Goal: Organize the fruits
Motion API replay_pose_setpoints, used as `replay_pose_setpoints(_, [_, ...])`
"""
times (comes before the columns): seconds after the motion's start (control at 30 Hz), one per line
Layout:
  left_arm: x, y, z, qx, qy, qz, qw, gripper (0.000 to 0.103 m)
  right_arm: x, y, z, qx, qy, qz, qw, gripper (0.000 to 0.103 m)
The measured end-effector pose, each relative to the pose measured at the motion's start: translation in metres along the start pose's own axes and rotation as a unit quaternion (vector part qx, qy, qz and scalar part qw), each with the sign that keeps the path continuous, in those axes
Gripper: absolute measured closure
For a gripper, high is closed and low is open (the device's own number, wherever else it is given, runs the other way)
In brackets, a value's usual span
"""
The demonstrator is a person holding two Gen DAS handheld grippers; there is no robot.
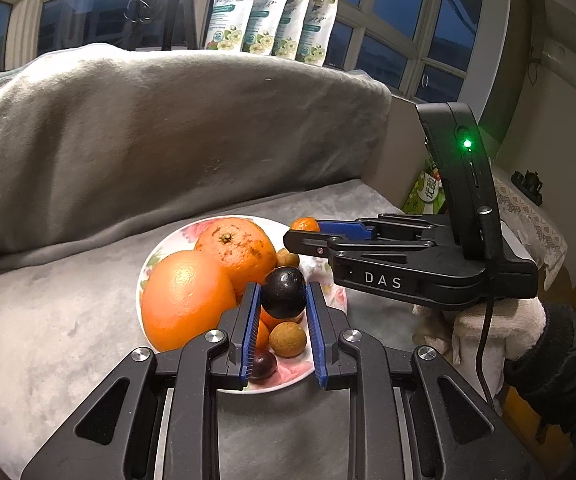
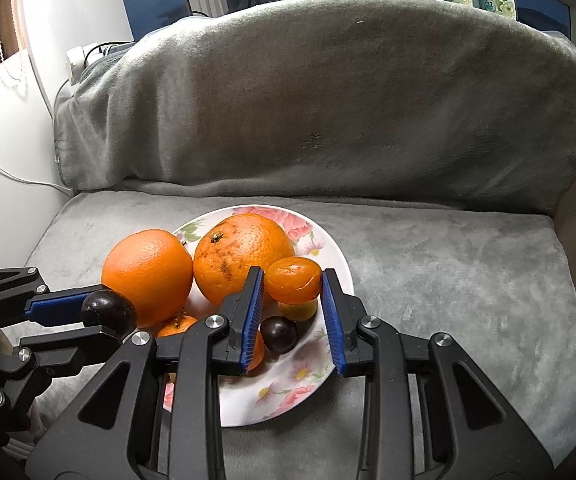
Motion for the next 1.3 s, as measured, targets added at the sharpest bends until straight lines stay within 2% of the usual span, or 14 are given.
replay_pose_setpoints(0.1, [0.001,0.0,0.0,-0.001,0.0,-0.001,1.0,0.081,0.0,-0.001,0.0,0.001,0.002,0.002,1.0,0.07])
replay_pose_setpoints(0.2, [0.0,0.0,0.0,-0.002,0.0,0.001,1.0,0.077,-0.001,-0.002,0.001,0.0,0.004,0.008,1.0,0.049])
replay_pose_setpoints(0.33, [-0.001,-0.002,0.002,-0.003,0.004,0.003,1.0,0.077,-0.002,-0.005,-0.001,-0.002,0.001,0.012,1.0,0.048])
replay_pose_setpoints(0.5, [-0.003,-0.005,0.003,-0.007,0.004,0.008,0.9999,0.063,-0.003,-0.006,-0.003,0.001,0.0,0.013,1.0,0.047])
replay_pose_setpoints(0.57, [-0.003,-0.006,0.002,-0.013,0.005,0.01,0.9999,0.058,-0.003,-0.008,-0.003,0.006,0.0,0.014,1.0,0.041])
replay_pose_setpoints(0.63, [-0.004,-0.007,0.0,-0.017,0.002,0.012,0.9998,0.046,-0.004,-0.009,0.0,0.012,0.003,0.016,1.0,0.033])
replay_pose_setpoints(0.73, [-0.004,-0.011,-0.001,-0.016,0.0,0.014,0.9998,0.044,-0.004,-0.014,0.004,0.015,0.013,0.022,1.0,0.025])
replay_pose_setpoints(1.17, [-0.003,-0.023,0.003,-0.029,0.01,0.024,0.9992,0.043,-0.007,-0.031,0.0,0.023,0.008,0.035,0.999,0.025])
replay_pose_setpoints(1.3, [-0.002,-0.025,0.001,-0.035,0.01,0.024,0.999,0.032,-0.007,-0.036,-0.001,0.028,0.007,0.038,0.999,0.023])
Point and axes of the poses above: each gripper's, at about its wrist camera, not at the fingertips, and y roughly the way its jaws point, z to its right, x to its underside, the point moved 6 cm from there along y, roughly the way its jaws point, and after that the axes turned 6 degrees about -x, right-handed, at the moved point
